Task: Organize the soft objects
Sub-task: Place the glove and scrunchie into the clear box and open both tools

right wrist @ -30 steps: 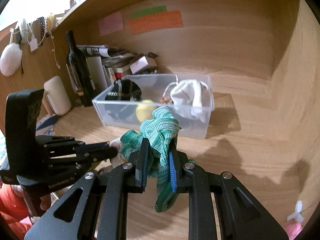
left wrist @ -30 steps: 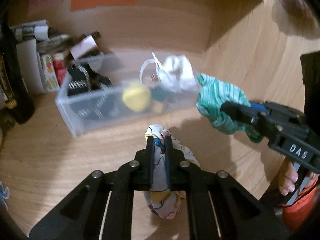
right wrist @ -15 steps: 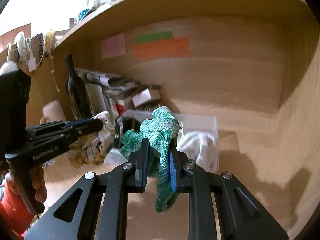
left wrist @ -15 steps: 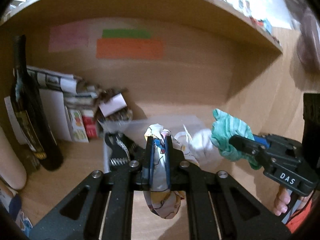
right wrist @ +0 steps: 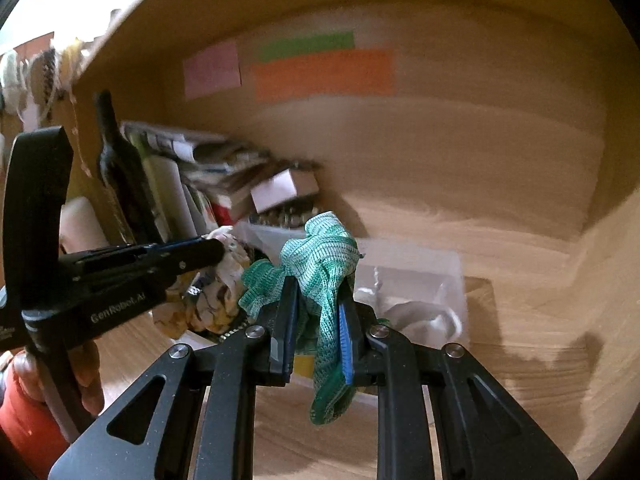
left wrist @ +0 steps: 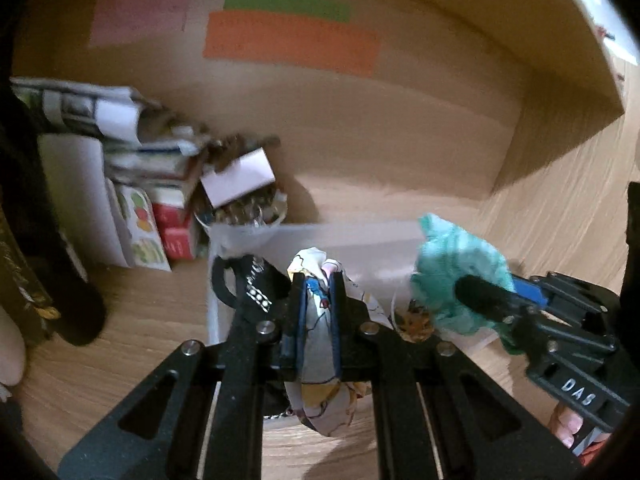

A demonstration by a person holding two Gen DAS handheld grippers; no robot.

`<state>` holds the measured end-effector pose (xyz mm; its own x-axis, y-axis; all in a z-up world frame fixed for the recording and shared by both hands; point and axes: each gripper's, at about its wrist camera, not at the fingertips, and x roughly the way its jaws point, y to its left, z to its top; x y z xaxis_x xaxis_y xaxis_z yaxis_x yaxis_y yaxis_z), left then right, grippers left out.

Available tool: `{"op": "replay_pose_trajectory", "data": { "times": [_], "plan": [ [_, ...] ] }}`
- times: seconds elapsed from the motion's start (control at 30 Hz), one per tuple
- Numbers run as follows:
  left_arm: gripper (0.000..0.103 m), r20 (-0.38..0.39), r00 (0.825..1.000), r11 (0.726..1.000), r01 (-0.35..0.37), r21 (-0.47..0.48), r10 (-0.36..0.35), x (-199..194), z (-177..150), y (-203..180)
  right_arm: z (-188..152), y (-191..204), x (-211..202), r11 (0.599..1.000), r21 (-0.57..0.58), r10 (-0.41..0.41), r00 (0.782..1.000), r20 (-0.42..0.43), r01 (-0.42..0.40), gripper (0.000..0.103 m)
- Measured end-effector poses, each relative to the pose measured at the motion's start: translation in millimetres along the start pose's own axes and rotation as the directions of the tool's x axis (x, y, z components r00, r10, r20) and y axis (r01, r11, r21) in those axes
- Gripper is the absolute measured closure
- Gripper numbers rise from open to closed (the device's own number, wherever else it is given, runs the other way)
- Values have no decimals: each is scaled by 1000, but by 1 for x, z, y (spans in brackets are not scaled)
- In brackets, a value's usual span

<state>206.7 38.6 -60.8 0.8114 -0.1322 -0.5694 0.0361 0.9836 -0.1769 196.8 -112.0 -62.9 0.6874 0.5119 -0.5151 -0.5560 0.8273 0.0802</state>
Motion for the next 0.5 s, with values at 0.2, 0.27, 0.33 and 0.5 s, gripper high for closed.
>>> {"op": "replay_pose_trajectory", "data": {
  "times": [0.2,0.27,0.33,0.5],
  "plan": [
    [94,-64,998,1000,-9,24,11,23,-9,-3,-9,0,36,1000,-14,-2,996,-95,1,86],
    [93,-88,996,1000,-4,31,7,30,-11,-3,-12,1,43,1000,-16,0,993,-116,-1,84],
    [80,-98,995,999,-1,34,4,32,-14,-3,-13,2,47,1000,-25,-5,992,-124,2,84],
    [68,-91,996,1000,-4,25,7,24,-15,-2,-14,6,51,999,-46,-25,991,-134,19,75]
  ]
}}
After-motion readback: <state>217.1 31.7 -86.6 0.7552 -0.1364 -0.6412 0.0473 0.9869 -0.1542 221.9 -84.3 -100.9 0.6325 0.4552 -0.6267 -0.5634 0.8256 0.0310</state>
